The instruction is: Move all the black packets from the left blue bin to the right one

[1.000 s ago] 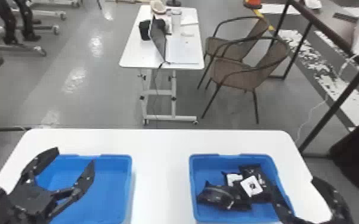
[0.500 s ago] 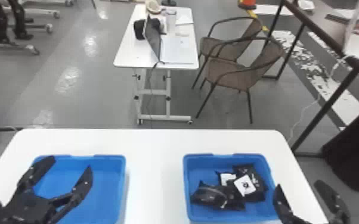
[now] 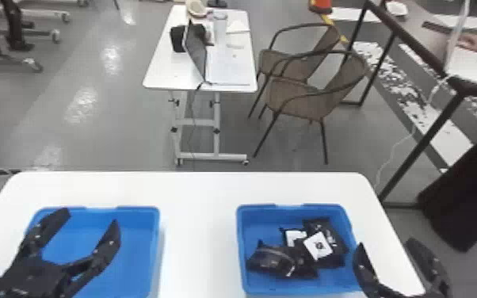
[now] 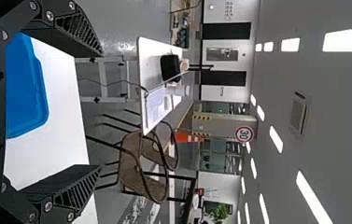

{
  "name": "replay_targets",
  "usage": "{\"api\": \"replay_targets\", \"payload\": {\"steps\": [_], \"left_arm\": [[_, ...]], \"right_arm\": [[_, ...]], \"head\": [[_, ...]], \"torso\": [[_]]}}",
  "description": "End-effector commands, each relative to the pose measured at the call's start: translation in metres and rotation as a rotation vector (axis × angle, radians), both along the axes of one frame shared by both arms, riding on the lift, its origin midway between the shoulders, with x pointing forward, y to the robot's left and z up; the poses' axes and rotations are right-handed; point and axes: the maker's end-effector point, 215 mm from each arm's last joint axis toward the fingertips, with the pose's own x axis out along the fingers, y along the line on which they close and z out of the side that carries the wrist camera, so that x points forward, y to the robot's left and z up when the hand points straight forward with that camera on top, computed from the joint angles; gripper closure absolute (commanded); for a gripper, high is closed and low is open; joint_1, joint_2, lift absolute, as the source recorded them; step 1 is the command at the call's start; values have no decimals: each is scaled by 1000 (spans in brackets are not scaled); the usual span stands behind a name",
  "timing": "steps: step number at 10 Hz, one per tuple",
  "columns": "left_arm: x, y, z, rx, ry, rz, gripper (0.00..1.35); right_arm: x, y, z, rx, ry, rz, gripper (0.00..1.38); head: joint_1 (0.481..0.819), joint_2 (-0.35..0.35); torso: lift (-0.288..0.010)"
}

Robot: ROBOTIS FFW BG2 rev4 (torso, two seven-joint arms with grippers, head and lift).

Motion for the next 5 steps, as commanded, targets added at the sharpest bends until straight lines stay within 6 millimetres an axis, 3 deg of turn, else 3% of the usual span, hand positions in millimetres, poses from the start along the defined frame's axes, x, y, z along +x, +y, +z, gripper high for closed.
{"api": "replay_targets", "payload": {"steps": [1,5], "left_arm": [[0,-1,-4,-15,11,2,185],[1,-3,-7,-30,23,-3,185]], "right_arm": [[2,0,1,4,-3,-1,144],[4,1,3,11,-7,-2,144]], "head": [[695,-121],[695,-123]], "torso": [[0],[0]]}}
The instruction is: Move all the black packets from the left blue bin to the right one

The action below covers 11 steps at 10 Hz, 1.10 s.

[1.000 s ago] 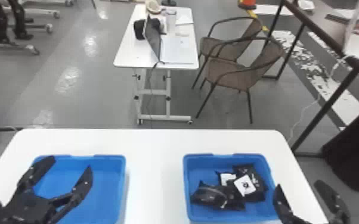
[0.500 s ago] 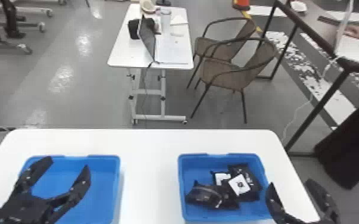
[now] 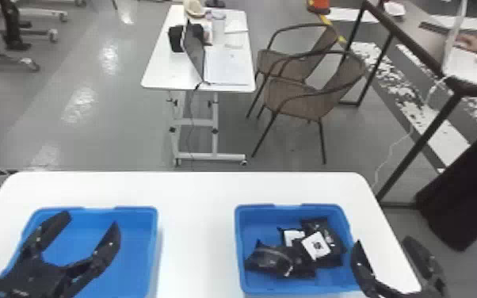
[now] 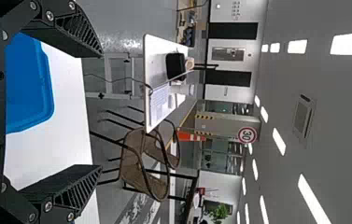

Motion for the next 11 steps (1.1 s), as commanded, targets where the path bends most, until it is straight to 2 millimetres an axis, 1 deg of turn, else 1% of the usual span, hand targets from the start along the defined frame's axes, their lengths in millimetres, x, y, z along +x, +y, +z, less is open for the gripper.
{"api": "replay_targets", "payload": {"steps": [1,11], "left_arm": [[2,-1,1,-6,-1,-1,185],[2,-4,-5,-28,22,-7,185]], "right_arm": [[1,0,0,2,-1,-1,144],[2,3,1,20,-1,0,144]], "head": [[695,-125],[695,-128]], "torso": [[0],[0]]}}
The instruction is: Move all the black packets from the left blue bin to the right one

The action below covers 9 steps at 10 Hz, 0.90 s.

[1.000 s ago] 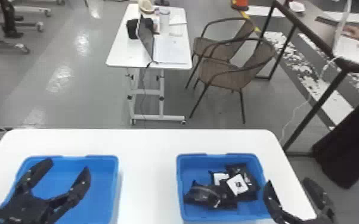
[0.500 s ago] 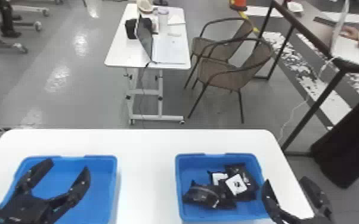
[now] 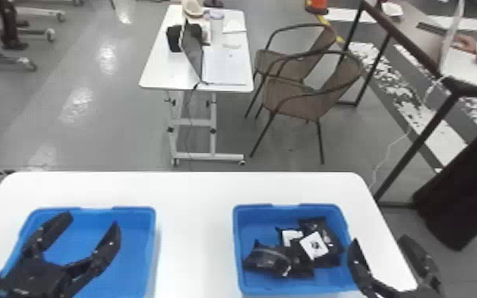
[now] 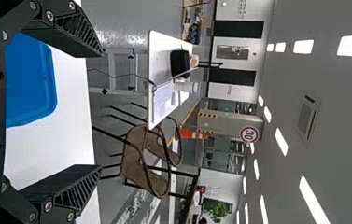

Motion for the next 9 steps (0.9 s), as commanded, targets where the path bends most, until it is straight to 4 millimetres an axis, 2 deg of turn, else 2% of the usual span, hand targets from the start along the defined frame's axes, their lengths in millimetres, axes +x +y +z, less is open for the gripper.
{"api": "replay_targets", "payload": {"steps": [1,7,9], "left_arm": [[0,0,-1,-3,3,1,185],[1,-2,-4,-14,10,-5,185],[0,-1,-5,-17,14,-3,185]], "right_arm": [[0,1,0,3,0,0,144],[1,4,-2,13,2,3,144],[1,12,-4,28,3,14,144]], "head": [[695,-128],[695,-125],[695,-121]], "torso": [[0],[0],[0]]}}
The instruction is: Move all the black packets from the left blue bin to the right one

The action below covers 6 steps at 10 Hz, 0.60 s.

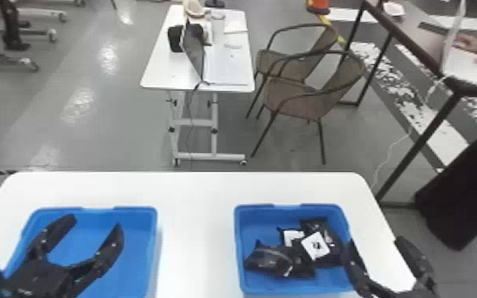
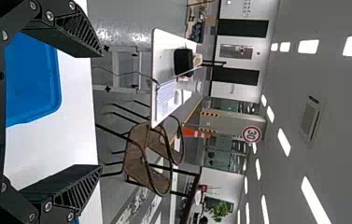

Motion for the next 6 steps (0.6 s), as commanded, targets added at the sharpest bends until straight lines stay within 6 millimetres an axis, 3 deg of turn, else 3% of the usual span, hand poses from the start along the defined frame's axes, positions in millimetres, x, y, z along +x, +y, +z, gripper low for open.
{"api": "replay_targets", "payload": {"steps": [1,6], "left_arm": [[1,-1,0,-4,0,-4,185],[4,-4,3,-4,-4,-18,185]], "right_arm": [[2,4,1,6,-5,6,144],[1,2,1,15,-4,-4,144]], "head": [[695,-115],[695,-118]], "torso": [[0],[0]]}}
